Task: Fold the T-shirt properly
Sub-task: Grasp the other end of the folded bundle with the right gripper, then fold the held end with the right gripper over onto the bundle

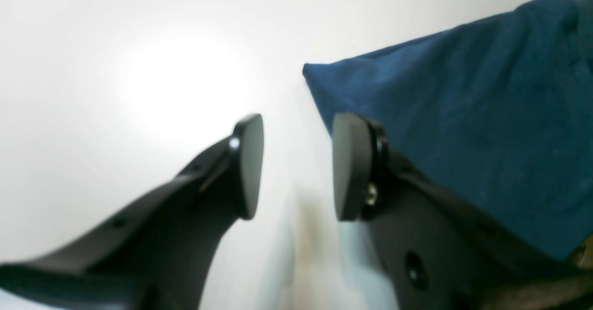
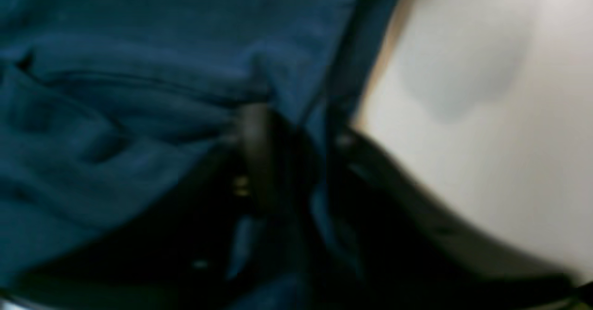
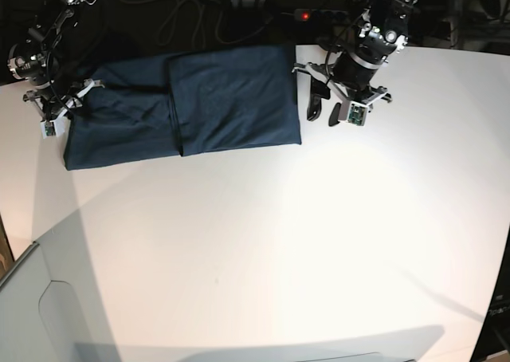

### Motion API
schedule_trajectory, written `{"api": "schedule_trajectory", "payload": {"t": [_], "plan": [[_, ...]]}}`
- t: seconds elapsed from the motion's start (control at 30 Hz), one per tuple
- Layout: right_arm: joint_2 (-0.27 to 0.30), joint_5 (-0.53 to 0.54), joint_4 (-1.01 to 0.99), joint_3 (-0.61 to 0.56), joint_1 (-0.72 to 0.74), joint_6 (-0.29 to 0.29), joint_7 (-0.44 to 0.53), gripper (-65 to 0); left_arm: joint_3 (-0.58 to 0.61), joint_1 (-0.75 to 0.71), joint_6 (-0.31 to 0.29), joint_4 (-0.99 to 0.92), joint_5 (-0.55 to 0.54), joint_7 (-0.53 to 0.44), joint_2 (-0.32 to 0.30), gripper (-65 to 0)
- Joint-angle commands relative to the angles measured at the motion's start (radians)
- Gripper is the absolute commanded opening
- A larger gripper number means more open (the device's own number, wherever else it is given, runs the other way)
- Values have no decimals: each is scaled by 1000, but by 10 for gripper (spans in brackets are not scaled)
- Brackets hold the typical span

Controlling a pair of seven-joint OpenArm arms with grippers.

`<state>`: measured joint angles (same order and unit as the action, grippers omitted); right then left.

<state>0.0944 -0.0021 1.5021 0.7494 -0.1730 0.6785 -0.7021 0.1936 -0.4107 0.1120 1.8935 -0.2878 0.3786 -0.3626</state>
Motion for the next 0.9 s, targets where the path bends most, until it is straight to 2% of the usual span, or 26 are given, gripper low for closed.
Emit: {"api": "schedule_trajectory", "payload": {"t": [0.0, 0.03, 0.23, 0.33, 0.53, 0.73, 0.87], "plan": [[6, -55, -4, 0, -6, 20, -57, -611, -4, -4, -4, 16, -3, -23, -3, -412], [6, -55, -4, 0, -6, 20, -57, -650, -4, -4, -4, 16, -3, -23, -3, -412], [8, -54, 16, 0, -6, 20, -57, -649, -3, -6, -4, 15, -3, -23, -3, -412], [3, -54, 90, 0, -15, 20, -50, -649, -1, -4, -4, -1, -3, -23, -3, -412], [-43, -54, 286, -4, -36, 20, -57, -649, 0, 3, -4, -90, -3, -23, 9, -412], [-98, -54, 455, -80, -89, 20, -58, -649, 0, 5, -4, -133, -3, -23, 41, -412], [-130, -54, 542, -199, -148, 20, -58, -649, 24, 26, -4, -134, -3, -23, 47, -412]]}}
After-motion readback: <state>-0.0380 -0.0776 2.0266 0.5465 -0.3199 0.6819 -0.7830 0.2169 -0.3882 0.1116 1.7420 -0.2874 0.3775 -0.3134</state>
